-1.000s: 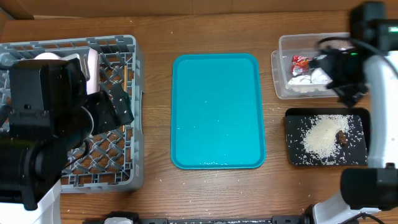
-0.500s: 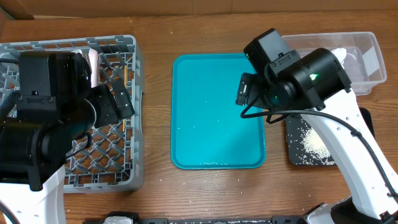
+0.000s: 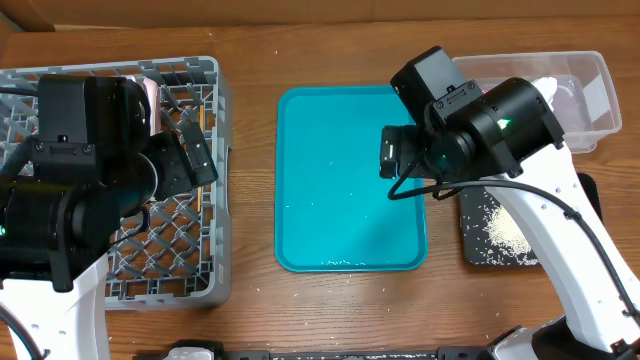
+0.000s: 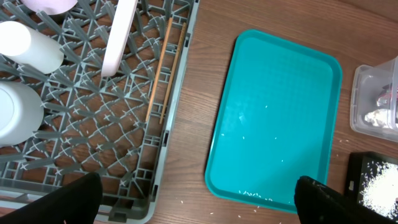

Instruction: Sort waste into correct bins and load items into the dishwasher

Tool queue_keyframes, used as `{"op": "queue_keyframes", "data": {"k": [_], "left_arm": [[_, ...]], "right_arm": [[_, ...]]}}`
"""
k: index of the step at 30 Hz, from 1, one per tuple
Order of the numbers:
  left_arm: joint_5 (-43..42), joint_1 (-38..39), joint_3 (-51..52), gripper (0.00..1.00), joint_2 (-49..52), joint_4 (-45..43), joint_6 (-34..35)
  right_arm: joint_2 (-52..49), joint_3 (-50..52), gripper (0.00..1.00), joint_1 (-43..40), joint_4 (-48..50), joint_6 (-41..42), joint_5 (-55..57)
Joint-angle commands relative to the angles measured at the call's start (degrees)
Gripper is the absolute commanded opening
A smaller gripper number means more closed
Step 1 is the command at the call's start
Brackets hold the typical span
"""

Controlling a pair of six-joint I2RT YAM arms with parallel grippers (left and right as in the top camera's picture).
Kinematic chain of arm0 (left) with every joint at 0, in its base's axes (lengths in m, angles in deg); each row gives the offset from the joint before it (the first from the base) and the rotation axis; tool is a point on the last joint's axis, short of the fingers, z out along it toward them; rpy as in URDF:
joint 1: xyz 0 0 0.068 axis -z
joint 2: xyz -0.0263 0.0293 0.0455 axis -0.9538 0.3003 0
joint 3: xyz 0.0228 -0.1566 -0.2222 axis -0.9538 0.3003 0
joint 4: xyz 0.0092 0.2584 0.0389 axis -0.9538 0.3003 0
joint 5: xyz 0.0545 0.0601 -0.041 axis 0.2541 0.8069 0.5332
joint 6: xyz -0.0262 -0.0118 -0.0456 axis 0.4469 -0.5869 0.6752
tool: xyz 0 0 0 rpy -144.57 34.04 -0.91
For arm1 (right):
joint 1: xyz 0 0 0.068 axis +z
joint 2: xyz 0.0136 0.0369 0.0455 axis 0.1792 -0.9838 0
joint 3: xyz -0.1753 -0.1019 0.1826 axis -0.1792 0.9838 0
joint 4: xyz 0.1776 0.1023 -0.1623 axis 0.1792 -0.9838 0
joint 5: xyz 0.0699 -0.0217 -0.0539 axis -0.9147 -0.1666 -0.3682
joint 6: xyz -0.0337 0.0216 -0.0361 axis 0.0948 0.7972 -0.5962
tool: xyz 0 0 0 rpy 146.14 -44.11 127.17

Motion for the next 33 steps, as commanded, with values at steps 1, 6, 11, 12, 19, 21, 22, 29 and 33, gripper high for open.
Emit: {"op": "queue_keyframes", "data": {"k": [1, 6, 11, 12, 19, 21, 22, 29, 33], "left_arm": [[0.76, -0.31, -0.46, 1.00, 0.39, -0.17, 0.76], [0.76, -0.31, -0.46, 1.00, 0.39, -0.15, 0.76], [0.76, -0.31, -0.46, 1.00, 0.39, -0.15, 0.76], [0.76, -0.31, -0.46, 1.00, 0.39, -0.15, 0.76], [0.76, -0.31, -0.46, 1.00, 0.39, -0.15, 0.76], [0.76, -0.31, -0.46, 1.00, 0.39, -0.15, 0.76], [0.76, -0.31, -0.46, 1.00, 0.39, -0.15, 0.76], [0.76, -0.31, -0.46, 1.00, 0.39, -0.17, 0.76], [0.76, -0.31, -0.46, 1.00, 0.39, -0.15, 0.76]], "right_arm": [[1.01, -0.81, 1.00, -2.89, 0.04, -5.81, -2.86], [5.03, -0.70, 1.00, -13.07, 1.25, -6.62, -5.27], [15.89, 6.82, 1.00, -25.18, 12.57, -14.86, -14.40], [17.81, 9.29, 1.00, -25.94, 14.71, -14.88, -14.64], [35.80, 40.52, 1.00, -26.71, 43.28, -20.72, -21.79], [39.69, 48.63, 1.00, -26.71, 50.90, -20.70, -23.21], [42.21, 53.79, 1.00, -26.71, 55.43, -20.70, -23.69], [54.58, 80.06, 1.00, -26.69, 79.25, -20.68, -26.29], [63.71, 90.84, 1.00, -26.69, 87.25, -20.68, -26.80]]}}
